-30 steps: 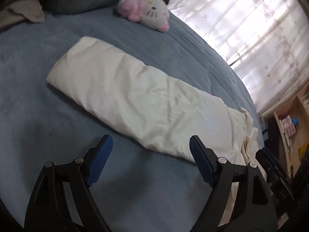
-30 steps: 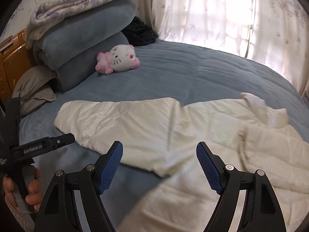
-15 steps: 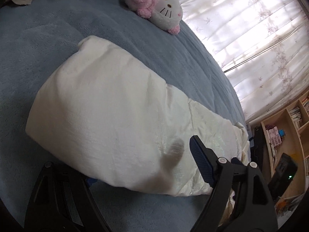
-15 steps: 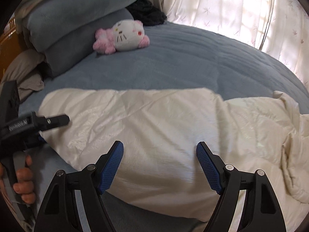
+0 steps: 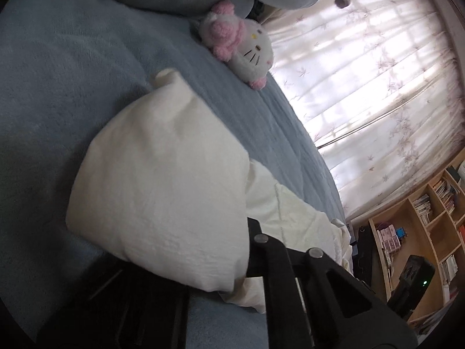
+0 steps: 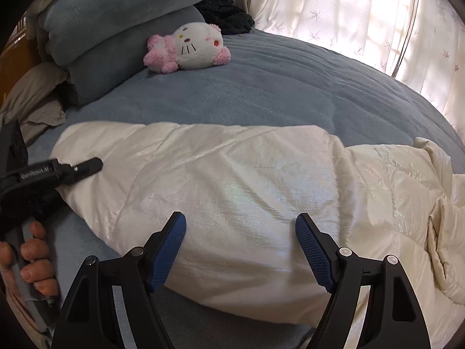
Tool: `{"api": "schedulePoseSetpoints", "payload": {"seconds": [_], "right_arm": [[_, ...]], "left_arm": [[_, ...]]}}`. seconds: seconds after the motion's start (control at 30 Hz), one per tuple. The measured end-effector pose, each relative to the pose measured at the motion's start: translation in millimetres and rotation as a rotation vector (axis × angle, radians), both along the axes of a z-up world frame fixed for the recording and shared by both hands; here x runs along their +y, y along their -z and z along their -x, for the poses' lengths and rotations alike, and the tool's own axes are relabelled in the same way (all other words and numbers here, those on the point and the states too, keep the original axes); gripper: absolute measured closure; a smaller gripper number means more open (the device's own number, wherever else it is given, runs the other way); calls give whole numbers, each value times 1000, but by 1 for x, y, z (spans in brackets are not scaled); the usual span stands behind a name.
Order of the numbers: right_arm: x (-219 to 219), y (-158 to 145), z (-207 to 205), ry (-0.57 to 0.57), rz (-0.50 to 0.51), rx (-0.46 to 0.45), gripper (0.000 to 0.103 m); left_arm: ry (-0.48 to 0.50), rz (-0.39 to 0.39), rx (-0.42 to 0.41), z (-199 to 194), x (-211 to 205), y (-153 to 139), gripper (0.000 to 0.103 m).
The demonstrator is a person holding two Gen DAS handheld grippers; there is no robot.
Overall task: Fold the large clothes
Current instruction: 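Grasp the other sleeve with the left tool and lift it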
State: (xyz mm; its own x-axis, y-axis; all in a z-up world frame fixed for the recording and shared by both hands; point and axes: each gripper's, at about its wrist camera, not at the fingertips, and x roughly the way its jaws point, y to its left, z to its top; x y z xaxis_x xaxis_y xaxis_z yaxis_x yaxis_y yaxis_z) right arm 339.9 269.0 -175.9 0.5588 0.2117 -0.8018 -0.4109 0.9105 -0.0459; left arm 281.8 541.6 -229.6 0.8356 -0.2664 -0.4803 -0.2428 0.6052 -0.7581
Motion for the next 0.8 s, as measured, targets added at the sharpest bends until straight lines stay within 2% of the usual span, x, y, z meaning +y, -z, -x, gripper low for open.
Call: {"api": "schedulePoseSetpoints", "payload": {"seconds": [0.13, 0.23, 0.4, 0.6, 0.7, 0.8], "right_arm": [[-3, -15, 6, -2, -29, -23, 23], [-12, -27, 10, 4, -64, -16, 23], [-39, -50, 20, 29, -102, -13, 23], [-106, -99, 44, 113, -179, -40, 23], [-156, -125, 59, 169, -218, -67, 23], [-214, -149, 76, 236, -240, -91, 23]], "left_arm": [[-24, -67, -47, 11, -9, -15, 100], [-45, -156, -38, 13, -24, -32, 101], [-13, -301, -27, 28, -69, -88, 101], [115, -471, 9, 26, -166, -190, 101], [149, -706, 50, 33, -242, -244, 100], [207, -816, 13, 43, -314, -279, 100]]}}
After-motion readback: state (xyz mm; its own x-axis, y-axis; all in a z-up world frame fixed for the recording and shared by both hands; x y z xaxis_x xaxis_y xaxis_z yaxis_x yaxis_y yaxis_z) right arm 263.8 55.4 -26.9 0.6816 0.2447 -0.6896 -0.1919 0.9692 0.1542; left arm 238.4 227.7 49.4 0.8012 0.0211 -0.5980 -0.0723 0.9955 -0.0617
